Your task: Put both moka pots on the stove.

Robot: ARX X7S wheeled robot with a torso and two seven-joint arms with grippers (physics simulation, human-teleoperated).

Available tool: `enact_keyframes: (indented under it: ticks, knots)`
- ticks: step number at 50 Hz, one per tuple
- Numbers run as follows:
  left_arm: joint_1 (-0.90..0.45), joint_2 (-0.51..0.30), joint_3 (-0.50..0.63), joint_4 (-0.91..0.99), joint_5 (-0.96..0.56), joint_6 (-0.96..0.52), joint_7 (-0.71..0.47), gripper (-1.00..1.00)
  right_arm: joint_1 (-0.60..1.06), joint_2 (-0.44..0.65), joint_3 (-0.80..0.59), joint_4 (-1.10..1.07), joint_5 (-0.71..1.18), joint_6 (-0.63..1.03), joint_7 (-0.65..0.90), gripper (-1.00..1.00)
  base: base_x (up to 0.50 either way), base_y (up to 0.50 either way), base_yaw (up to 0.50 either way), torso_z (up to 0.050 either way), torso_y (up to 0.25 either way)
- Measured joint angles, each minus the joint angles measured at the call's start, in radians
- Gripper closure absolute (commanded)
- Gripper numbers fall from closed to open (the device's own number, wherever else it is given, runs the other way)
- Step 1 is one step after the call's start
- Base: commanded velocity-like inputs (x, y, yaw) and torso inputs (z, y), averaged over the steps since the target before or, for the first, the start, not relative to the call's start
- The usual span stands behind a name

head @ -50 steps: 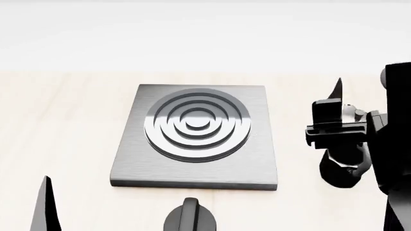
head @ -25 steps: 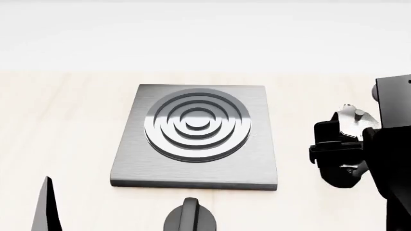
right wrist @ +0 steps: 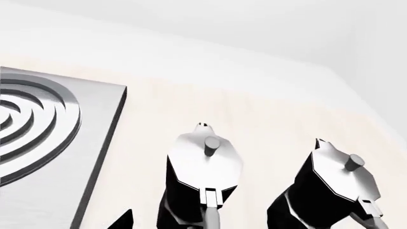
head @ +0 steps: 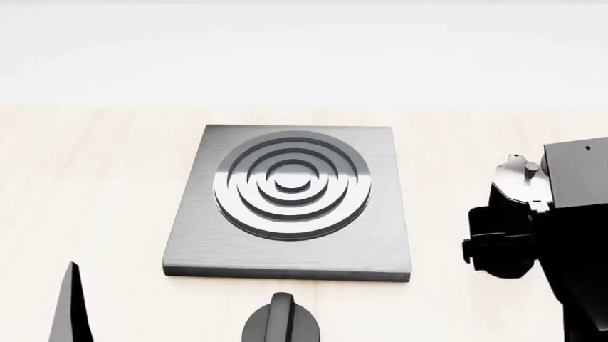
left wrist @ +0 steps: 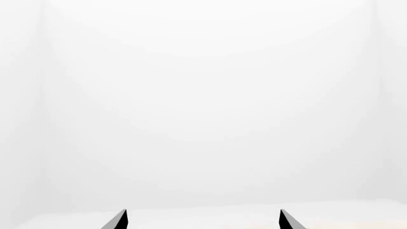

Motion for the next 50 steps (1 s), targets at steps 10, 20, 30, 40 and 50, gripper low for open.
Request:
enact_keyframes:
  ticks: [10, 20, 30, 40, 50]
  knots:
    - [-0.002, -0.003, 0.006, -0.003, 0.0, 0.002, -0.004, -1.0, 0.0, -0.009, -0.019, 0.072, -0.016, -0.041, -0.01, -1.0, 0.0, 0.0, 0.0, 0.0, 0.0]
    - [-0.005, -0.006, 0.013, -0.004, 0.0, 0.001, -0.009, -1.0, 0.0, -0.02, -0.032, 0.139, -0.027, -0.082, -0.02, -1.0, 0.0, 0.0, 0.0, 0.0, 0.0]
    - [-0.008, -0.009, 0.017, -0.006, -0.002, 0.002, -0.013, -1.0, 0.001, -0.029, -0.039, 0.206, -0.037, -0.121, -0.028, -1.0, 0.0, 0.0, 0.0, 0.0, 0.0]
    - [-0.01, -0.012, 0.02, -0.008, -0.004, 0.003, -0.017, -1.0, 0.008, -0.033, -0.041, 0.258, -0.043, -0.152, -0.037, -1.0, 0.0, 0.0, 0.0, 0.0, 0.0]
    - [-0.012, -0.015, 0.025, -0.01, -0.005, 0.004, -0.02, -1.0, 0.017, -0.039, -0.048, 0.3, -0.05, -0.183, -0.047, -1.0, 0.0, 0.0, 0.0, 0.0, 0.0]
